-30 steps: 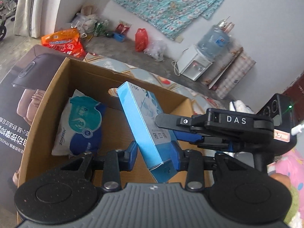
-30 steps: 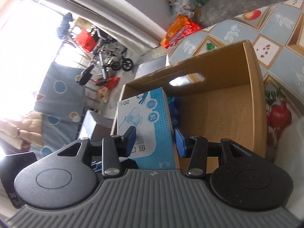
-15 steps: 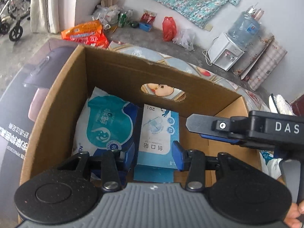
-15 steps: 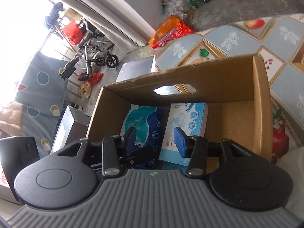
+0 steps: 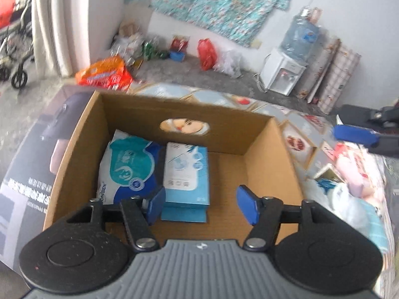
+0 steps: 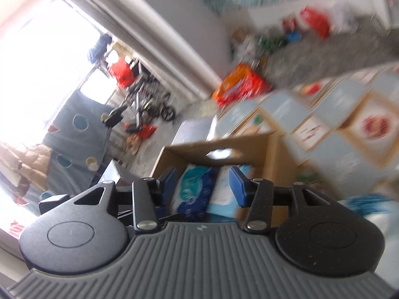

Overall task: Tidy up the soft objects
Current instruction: 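Lower the bandage box into the cardboard box and open the right tool, then move the right tool to the bed and grasp the pink knitted pad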

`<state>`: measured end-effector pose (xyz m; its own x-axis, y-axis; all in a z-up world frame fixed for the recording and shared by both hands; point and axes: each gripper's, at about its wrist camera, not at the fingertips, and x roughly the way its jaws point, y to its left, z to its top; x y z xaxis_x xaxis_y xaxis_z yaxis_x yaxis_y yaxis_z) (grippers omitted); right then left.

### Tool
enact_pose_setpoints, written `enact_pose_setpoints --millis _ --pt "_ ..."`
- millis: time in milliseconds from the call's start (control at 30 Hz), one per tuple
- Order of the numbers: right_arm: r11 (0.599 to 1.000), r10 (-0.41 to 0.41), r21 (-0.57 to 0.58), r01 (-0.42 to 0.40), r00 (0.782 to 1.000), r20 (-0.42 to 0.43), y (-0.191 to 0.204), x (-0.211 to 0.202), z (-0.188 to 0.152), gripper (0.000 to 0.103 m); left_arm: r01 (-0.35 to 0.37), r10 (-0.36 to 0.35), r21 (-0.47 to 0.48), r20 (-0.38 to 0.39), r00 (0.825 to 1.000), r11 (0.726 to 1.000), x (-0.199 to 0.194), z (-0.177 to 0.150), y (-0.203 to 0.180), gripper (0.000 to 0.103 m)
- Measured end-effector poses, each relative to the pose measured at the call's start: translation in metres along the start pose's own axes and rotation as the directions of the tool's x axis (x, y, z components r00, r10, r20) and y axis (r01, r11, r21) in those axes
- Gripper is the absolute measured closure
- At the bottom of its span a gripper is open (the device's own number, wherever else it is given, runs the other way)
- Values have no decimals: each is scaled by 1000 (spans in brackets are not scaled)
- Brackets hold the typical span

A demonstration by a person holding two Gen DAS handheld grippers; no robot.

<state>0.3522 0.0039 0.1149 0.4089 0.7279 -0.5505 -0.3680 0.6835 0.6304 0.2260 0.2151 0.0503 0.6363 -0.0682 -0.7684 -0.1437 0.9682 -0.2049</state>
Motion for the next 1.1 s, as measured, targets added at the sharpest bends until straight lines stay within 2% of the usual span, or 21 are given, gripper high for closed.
enact_pose_setpoints --millis 100,167,300,467,600,733,800,833,867,933,1000,1100 --pt "998 -67 -11 68 994 85 -20 -61 2 42 12 -16 51 68 998 999 -24 -2 -23 26" --pt "992 -123 0 124 983 136 -37 -100 0 39 19 -27 80 107 994 997 -38 -2 -41 16" --pt "980 -196 63 188 966 168 -80 -154 -14 39 35 -60 148 164 985 988 -54 -2 -86 11" --pt "968 -242 107 227 956 164 -126 -188 -38 39 77 -118 260 146 982 963 -47 -6 -156 9" --pt "956 -291 76 282 945 150 -146 -189 -60 39 106 -146 326 101 984 939 -23 -12 -204 10" --pt "936 -348 -9 351 931 110 -156 -172 -80 40 151 -174 331 40 984 932 10 -7 -238 12" --pt "920 -379 -66 386 920 100 -160 -160 -85 41 166 -174 335 -7 985 927 31 1 -253 18" --pt "914 -389 -85 397 916 96 -158 -152 -84 42 162 -161 325 -28 987 932 42 4 -259 26" --pt "907 -398 -107 407 913 92 -161 -146 -83 43 160 -152 310 -48 987 937 53 8 -264 29" --pt "897 -408 -146 416 909 87 -163 -135 -77 44 193 -168 279 -109 980 941 76 18 -271 29" --pt "882 -423 -189 432 902 90 -167 -127 -72 44 231 -193 233 -177 965 945 98 26 -277 29" --pt "884 -409 -209 418 908 90 -176 -124 -65 45 271 -226 169 -243 943 948 124 33 -287 29"
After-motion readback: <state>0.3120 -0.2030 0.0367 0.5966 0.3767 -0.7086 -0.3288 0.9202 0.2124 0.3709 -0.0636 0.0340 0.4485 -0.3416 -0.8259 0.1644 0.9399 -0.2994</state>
